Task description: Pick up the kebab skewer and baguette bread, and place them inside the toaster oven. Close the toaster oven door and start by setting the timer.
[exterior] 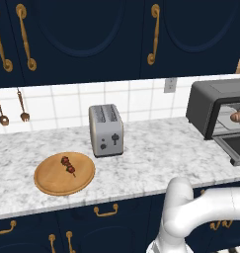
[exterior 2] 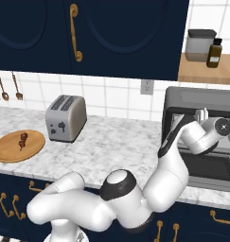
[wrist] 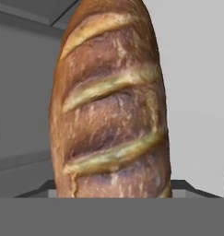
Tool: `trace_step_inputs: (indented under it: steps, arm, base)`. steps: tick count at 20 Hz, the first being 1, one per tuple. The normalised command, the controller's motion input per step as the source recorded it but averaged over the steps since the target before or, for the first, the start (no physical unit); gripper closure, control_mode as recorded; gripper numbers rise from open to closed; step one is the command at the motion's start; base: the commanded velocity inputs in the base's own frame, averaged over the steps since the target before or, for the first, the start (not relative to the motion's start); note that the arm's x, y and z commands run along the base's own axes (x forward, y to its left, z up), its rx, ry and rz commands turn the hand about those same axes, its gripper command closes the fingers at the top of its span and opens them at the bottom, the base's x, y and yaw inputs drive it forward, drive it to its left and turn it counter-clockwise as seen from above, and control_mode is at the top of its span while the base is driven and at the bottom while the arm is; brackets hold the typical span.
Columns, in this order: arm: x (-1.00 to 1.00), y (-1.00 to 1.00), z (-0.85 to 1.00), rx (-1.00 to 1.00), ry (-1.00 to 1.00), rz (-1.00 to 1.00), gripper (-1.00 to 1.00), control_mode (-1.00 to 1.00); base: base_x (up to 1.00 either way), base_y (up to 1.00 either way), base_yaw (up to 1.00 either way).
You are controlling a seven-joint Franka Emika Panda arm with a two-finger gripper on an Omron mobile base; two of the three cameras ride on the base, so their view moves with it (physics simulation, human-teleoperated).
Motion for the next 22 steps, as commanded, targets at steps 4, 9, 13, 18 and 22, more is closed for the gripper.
trace_step_inputs:
  steps: [4, 9, 13, 18, 22]
  arm:
    - [0.00, 0.00, 0.00, 0.00, 0.00, 0.00, 1.00, -1.00]
    - [0.00, 0.00, 0.00, 0.00, 0.00, 0.00, -1.00, -1.00]
    - [0.00, 0.00, 0.00, 0.00, 0.00, 0.00, -1.00, -1.00]
    - [0.00, 0.00, 0.00, 0.00, 0.00, 0.00, -1.00, -1.00]
    - [0.00, -0.02, 0.05, 0.00, 0.00, 0.00, -1.00, -1.00]
  base:
    - [0.00, 0.00, 0.00]
    - [0.00, 0.00, 0.00]
    - [0.00, 0.00, 0.00]
    - [0.00, 0.00, 0.00]
    - [0.00, 0.00, 0.00]
